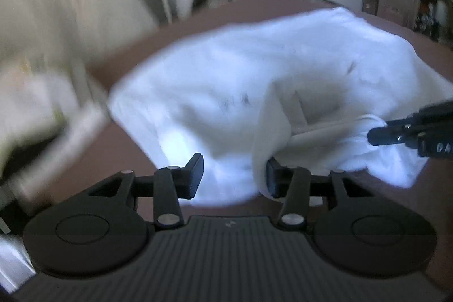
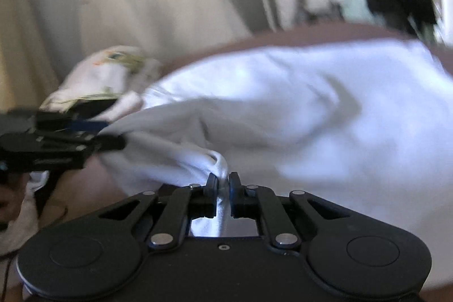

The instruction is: Fold clothes

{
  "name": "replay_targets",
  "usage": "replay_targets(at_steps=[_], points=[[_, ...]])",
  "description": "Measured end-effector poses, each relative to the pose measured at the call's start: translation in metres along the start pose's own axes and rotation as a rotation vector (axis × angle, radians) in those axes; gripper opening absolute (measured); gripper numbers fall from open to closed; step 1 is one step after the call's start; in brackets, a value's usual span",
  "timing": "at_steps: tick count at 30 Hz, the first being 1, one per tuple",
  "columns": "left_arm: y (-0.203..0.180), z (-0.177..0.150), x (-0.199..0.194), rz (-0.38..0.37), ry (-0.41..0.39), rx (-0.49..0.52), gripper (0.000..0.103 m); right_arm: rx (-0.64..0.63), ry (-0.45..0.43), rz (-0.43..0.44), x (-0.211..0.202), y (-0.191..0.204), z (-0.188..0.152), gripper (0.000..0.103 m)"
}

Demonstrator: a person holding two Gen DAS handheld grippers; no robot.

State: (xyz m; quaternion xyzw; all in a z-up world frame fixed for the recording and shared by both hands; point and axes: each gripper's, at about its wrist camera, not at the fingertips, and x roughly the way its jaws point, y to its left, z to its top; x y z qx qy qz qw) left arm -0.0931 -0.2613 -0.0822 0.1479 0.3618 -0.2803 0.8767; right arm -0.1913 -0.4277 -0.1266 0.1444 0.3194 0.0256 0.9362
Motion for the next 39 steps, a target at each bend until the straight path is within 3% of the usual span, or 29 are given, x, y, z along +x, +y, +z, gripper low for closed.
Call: replay_targets(at_steps=[2,6,9,11,14,16,20,22,26,28,29,32,35,39], points=[[0.015,-0.001,0.007,-0.039,0.034,-0.102,0.046,-0.018,0.009,-0.025,0.003,0.004,0.001,0.008],[0.032,-0.002,-0.001,-0.113,-0.012,-0.264,0.062,0.021,-0.016,-0.029,0.0,0.001,0.003,0.008],[0.033,-0.004,-0.005,-0.217,-0.026,-0.29,0.064,0.101,-0.04,-0.046,-0.008,-0.016,0.002,0.008],[0.026,-0.005,-0.008,-0.252,-0.047,-0.275,0.064,0.121,-0.048,-0.113,-0.008,-0.022,0.003,0.008],[0.016,-0.004,-0.015,-0.239,-0.102,-0.214,0.064,0.159,-0.038,-0.188,-0.004,-0.033,0.003,0.008],[0.008,-0.003,-0.016,-0.268,-0.115,-0.158,0.065,0.216,-0.033,-0.169,-0.002,-0.04,0.002,0.008],[-0.018,-0.01,-0.001,-0.377,-0.027,-0.077,0.065,0.275,-0.034,-0.135,-0.001,-0.045,0.001,0.008],[-0.035,-0.014,0.015,-0.371,0.012,-0.052,0.065,0.318,-0.035,-0.108,0.0,-0.05,0.0,0.008],[-0.056,-0.013,0.051,-0.248,0.026,-0.074,0.067,0.404,-0.046,-0.037,0.001,-0.063,-0.006,0.009],[-0.054,-0.011,0.061,-0.232,0.001,-0.077,0.049,0.45,-0.049,0.008,0.0,-0.07,-0.009,0.009],[-0.054,-0.01,0.062,-0.223,-0.003,-0.071,0.014,0.465,-0.052,0.034,-0.001,-0.072,-0.01,0.009],[-0.053,-0.006,0.039,-0.187,-0.036,-0.016,0.011,0.452,-0.08,0.096,-0.01,-0.071,-0.008,0.009],[-0.058,-0.007,-0.017,-0.133,-0.1,0.09,0.01,0.351,-0.118,0.183,-0.031,-0.052,0.0,0.009],[-0.04,-0.021,-0.079,-0.171,-0.035,0.036,0.01,0.186,-0.054,0.287,-0.068,-0.016,0.005,0.009]])
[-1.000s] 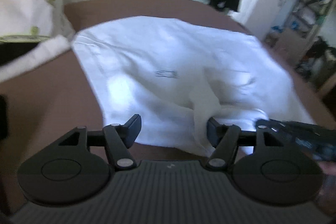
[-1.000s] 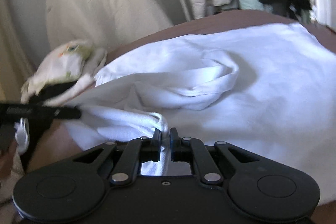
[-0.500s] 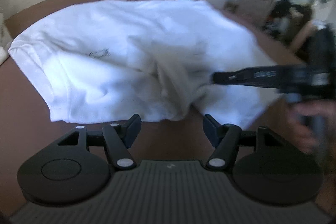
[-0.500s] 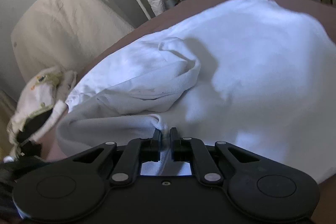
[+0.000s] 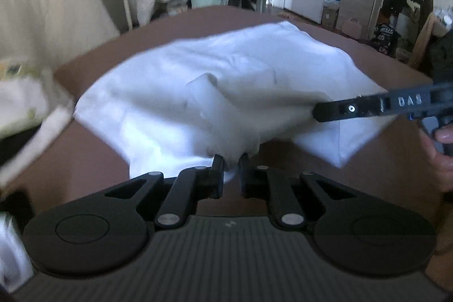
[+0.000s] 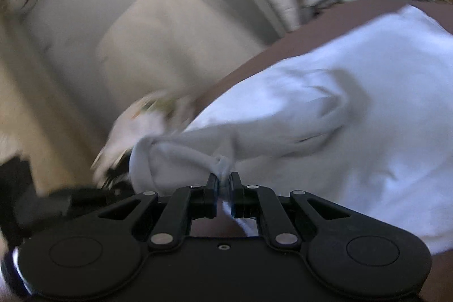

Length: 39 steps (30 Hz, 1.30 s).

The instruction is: Fold clothes

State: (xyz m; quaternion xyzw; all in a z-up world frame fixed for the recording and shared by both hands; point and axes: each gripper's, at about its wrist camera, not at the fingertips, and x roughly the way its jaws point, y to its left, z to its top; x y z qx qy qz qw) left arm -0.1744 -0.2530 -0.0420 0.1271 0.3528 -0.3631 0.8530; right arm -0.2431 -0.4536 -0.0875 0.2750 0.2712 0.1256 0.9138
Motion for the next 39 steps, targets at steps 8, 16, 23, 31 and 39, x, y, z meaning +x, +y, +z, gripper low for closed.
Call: replay_targets(at_steps=[8,16,23,31,39], points=[[0.019,-0.052,-0.024,0.032,0.201,-0.023,0.0,0.133,0.332,-0.127,0.009,0.004,-0.053,0.011],[0.009,0.014,0.014,-0.097,0.036,0.07,0.066,0.063,0.209,-0.125,0.001,0.025,-0.012,0.036],[-0.001,0.027,0.123,-0.141,0.115,0.098,0.046,0.101,0.064,-0.358,0.055,-0.029,0.06,0.056],[0.011,0.018,0.084,-0.272,0.087,-0.007,0.008,0.078,0.051,-0.461,0.099,-0.073,0.049,0.013],[0.0,0.01,0.039,-0.445,0.183,-0.01,0.007,-0.12,0.085,-0.656,-0.019,0.026,0.049,0.017]])
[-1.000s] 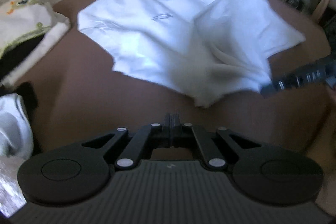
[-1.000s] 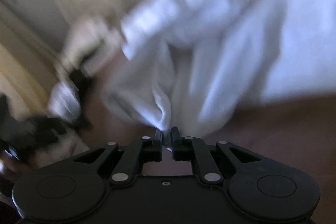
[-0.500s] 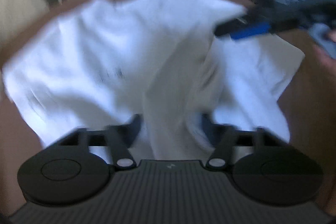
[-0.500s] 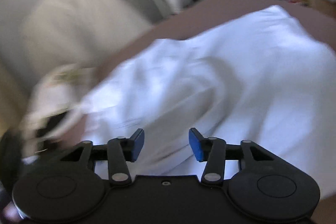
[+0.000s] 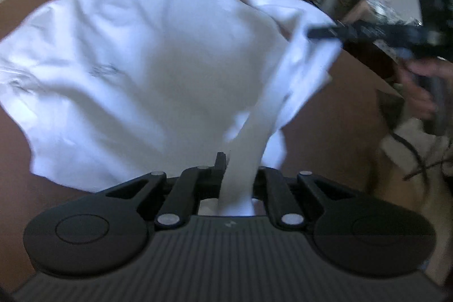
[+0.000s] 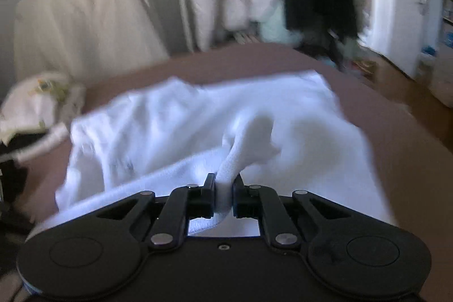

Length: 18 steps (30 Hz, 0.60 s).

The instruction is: Fold clothes

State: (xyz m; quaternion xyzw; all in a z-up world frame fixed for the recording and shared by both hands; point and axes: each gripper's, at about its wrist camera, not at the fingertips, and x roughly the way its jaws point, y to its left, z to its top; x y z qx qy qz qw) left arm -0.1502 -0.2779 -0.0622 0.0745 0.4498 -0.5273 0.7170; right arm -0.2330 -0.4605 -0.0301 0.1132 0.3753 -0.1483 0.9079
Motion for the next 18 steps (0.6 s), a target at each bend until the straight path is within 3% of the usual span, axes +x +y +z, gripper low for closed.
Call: replay_targets(at_steps=[2,3,6,8,9,12,14,16,18], points=[[-0.007,-0.005,0.006,-0.011,0.061,-0.003,0.009,-0.022,0.141,-0.046,-0.006,-0.006,-0.009,0.033],[-0.003,-0.007,0.01,0.001,0.085,-0.018,0.011,-0.059,0.205,-0.096,-0.003,-0.008,-0.014,0.05],[0.007,-0.011,0.02,0.036,0.151,-0.067,0.014,-0.189,0.245,-0.345,0.005,-0.006,-0.012,0.052],[0.018,-0.013,0.005,0.035,0.128,-0.127,0.025,-0.251,0.205,-0.373,-0.005,0.001,0.005,0.052],[0.022,-0.011,-0.005,0.044,0.101,-0.14,0.038,-0.267,0.174,-0.343,-0.014,0.004,0.017,0.053],[0.033,0.003,-0.036,0.12,0.008,-0.13,0.053,-0.271,0.103,-0.113,-0.04,0.018,0.067,0.059],[0.047,0.017,-0.053,0.173,-0.026,-0.129,0.057,-0.253,0.113,0.048,-0.042,0.03,0.103,0.065],[0.07,0.034,-0.067,0.229,-0.041,-0.167,0.057,-0.244,0.159,0.151,-0.033,0.046,0.139,0.067],[0.102,0.054,-0.08,0.288,-0.055,-0.224,0.058,-0.255,0.231,0.195,-0.01,0.066,0.171,0.067]])
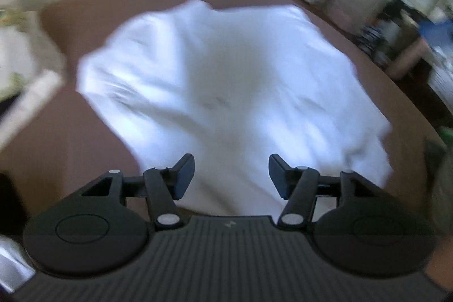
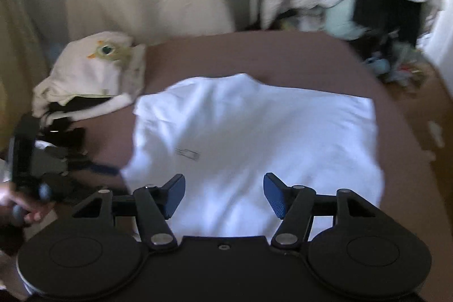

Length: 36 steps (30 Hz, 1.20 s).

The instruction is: Fold clothes

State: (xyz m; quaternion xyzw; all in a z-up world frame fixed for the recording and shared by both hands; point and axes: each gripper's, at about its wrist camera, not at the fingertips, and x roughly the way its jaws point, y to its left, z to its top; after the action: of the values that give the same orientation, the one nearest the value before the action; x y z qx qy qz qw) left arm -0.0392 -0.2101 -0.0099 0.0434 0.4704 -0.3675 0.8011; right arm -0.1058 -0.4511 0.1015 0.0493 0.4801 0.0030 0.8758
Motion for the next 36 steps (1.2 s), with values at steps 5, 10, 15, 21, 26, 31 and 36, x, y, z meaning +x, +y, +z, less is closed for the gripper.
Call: replay_targets(at_steps=[5,10,15,21,26,31,36], points=[[0.065,0.061,0.016,0.177,-0.09,-0.077,0.06,-0.042,0.101,-0.077,0.061,0.012,0.062,0.067],[0.132,0.073,0.05,0.11,-0.13,-0.236,0.06,0.114,0.018,-0.01,0.116,0.016,0.092,0.067],[0.151,0.078,0.081,0.16,-0.144,-0.168,0.06,0.153,0.056,0.041,0.16,0.023,0.109,0.067],[0.169,0.085,0.117,0.101,-0.142,-0.143,0.069,0.048,0.033,0.078,0.209,0.04,0.132,0.067],[0.198,0.075,0.14,-0.121,-0.103,-0.332,0.069,-0.042,0.009,0.044,0.259,0.051,0.153,0.067],[0.177,0.071,0.161,-0.21,-0.067,-0.273,0.004,-0.126,0.095,0.0,0.308,0.053,0.173,0.067],[0.159,0.068,0.158,-0.273,-0.122,-0.248,0.003,-0.084,0.102,0.022,0.335,0.049,0.188,0.07]])
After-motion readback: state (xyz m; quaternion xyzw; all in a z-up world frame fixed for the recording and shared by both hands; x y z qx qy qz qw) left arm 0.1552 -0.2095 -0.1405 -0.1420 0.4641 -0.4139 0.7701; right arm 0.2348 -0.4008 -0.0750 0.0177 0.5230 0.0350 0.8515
